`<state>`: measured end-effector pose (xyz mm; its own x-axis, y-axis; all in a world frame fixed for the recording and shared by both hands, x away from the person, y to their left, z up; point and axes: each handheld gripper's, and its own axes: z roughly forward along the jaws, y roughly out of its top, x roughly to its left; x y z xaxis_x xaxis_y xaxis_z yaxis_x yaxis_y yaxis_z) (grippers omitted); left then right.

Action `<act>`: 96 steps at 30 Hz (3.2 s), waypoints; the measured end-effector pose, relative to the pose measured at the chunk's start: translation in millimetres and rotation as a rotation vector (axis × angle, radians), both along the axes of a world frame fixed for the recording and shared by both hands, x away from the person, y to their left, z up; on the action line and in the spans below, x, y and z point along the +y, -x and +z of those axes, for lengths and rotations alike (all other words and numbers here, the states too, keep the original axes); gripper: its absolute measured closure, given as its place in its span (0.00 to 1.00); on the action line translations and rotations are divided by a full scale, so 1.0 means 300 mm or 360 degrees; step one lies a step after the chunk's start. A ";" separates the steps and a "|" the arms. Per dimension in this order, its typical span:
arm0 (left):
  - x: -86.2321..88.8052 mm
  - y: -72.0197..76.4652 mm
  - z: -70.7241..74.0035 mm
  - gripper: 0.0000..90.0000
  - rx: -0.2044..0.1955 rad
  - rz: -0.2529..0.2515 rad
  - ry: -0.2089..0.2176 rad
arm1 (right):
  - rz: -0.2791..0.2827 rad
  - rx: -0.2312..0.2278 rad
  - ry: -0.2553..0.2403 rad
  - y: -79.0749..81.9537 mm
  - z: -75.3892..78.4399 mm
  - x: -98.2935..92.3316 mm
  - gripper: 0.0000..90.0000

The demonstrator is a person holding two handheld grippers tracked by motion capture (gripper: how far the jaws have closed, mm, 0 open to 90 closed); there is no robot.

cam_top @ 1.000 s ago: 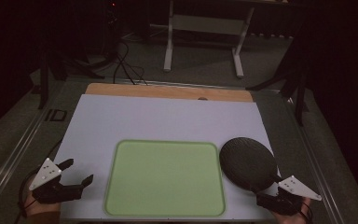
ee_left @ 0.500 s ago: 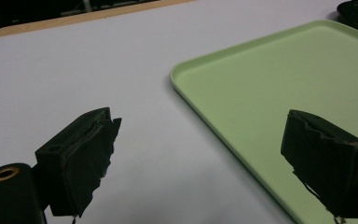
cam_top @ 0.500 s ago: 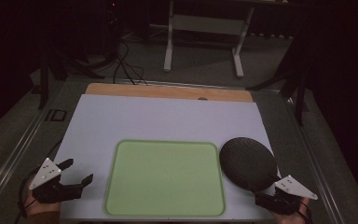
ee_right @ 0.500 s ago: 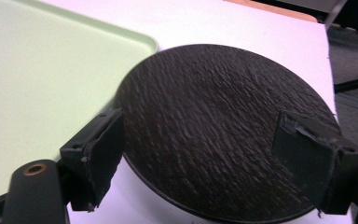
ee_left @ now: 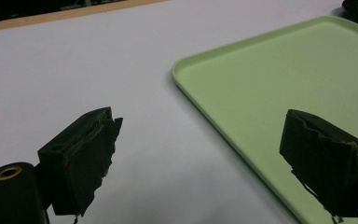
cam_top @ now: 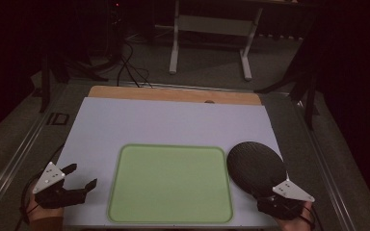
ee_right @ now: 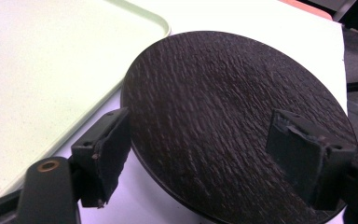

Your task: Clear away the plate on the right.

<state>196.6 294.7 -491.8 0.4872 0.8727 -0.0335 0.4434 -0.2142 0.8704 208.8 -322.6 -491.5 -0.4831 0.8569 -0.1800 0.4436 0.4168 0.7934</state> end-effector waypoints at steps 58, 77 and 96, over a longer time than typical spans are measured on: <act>0.002 -0.001 -0.002 0.13 0.0007 0.0011 0.0008 | 0.0234 -0.0101 0.1143 0.011 -0.111 0.219 0.70; 0.003 -0.002 -0.003 0.13 0.0014 0.0009 0.0004 | 0.0228 -0.0107 0.1325 -0.015 -0.158 0.240 0.79; 0.005 -0.003 -0.005 0.14 0.0022 0.0015 0.0012 | 0.0249 -0.0095 0.1500 -0.026 -0.173 0.268 0.85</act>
